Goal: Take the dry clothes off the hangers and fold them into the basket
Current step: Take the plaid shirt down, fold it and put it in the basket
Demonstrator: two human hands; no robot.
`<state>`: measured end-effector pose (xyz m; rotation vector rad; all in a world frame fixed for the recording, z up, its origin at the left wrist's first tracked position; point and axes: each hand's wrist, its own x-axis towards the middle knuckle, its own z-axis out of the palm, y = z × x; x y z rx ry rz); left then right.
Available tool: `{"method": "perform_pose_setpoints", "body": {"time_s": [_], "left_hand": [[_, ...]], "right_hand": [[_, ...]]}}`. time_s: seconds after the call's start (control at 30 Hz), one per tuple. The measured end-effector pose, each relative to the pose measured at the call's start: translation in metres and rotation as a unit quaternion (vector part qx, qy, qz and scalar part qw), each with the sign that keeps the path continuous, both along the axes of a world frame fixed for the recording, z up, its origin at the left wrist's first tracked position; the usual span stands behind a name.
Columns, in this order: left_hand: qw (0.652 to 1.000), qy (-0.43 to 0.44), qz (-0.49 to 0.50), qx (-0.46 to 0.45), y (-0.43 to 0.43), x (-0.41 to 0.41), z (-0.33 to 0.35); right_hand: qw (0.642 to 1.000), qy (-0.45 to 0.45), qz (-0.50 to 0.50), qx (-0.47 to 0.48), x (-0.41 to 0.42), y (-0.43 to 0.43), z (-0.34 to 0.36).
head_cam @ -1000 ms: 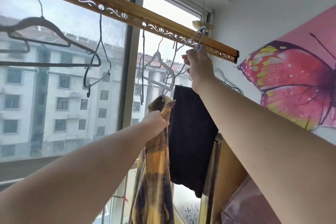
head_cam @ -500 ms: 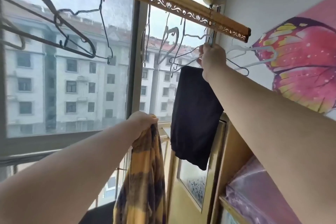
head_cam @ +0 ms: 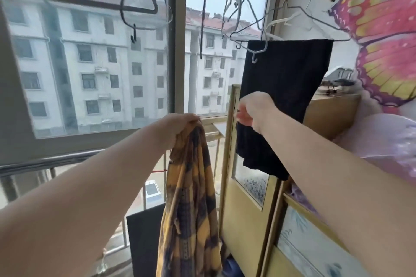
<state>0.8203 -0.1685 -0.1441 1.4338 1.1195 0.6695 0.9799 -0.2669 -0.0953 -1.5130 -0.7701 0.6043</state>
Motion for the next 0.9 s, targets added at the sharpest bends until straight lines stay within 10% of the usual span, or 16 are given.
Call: {"method": "perform_pose_setpoints", "body": {"time_s": [0.2, 0.6, 0.9], "left_hand": [[0.996, 0.013, -0.073, -0.040, 0.008, -0.034, -0.034], [0.989, -0.139, 0.037, -0.045, 0.010, -0.084, -0.107], [0.978, -0.168, -0.110, -0.060, -0.020, -0.117, -0.140]], "right_hand": [[0.921, -0.171, 0.277, -0.214, -0.052, -0.006, -0.094], [0.988, -0.134, 0.035, -0.064, -0.073, -0.012, -0.162], [0.953, -0.076, 0.248, -0.159, -0.134, -0.018, -0.216]]}}
